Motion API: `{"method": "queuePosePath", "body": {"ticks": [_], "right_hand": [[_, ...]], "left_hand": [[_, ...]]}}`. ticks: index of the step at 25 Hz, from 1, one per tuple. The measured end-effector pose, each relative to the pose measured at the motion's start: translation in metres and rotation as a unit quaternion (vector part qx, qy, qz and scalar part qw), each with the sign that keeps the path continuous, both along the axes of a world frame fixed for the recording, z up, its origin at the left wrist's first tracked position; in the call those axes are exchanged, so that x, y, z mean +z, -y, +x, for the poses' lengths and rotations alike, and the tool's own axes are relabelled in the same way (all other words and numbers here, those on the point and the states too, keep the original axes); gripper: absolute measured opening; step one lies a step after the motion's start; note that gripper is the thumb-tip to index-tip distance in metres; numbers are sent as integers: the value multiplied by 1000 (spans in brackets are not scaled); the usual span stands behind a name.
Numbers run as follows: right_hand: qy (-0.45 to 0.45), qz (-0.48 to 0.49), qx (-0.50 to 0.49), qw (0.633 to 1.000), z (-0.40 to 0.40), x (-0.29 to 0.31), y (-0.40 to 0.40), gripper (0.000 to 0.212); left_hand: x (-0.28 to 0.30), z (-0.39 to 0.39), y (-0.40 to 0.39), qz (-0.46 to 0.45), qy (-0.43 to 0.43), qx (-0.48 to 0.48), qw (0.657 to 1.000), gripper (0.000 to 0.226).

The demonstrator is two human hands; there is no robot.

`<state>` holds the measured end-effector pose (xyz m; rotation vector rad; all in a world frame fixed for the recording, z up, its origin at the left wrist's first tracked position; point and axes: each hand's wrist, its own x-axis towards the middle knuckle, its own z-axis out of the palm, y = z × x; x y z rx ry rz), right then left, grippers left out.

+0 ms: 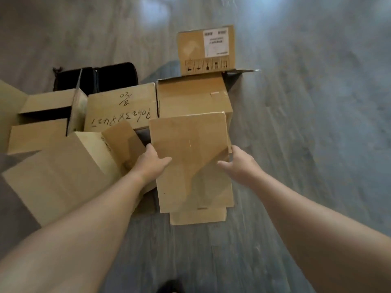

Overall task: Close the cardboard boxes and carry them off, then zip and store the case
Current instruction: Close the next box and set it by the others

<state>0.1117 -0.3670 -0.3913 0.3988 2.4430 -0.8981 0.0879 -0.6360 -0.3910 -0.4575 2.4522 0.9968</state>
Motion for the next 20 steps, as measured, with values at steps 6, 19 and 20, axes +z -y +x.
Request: {"method": "queuePosePath", "body": {"ticks": [6,19,20], "right_hand": [[-137,-4,-83,987,-20,-42,8,34],[-265,55,-241,932,31,-24,-152,33],[-289,53,-255,921,39,-26,-164,34]], "left_hand": [[-32,-1,-21,-74,-178,42,980,42],[-21,-27,-187,49,-258,-115,958,44],[-20,-28,-200,85,-260,-124,954,46]]}}
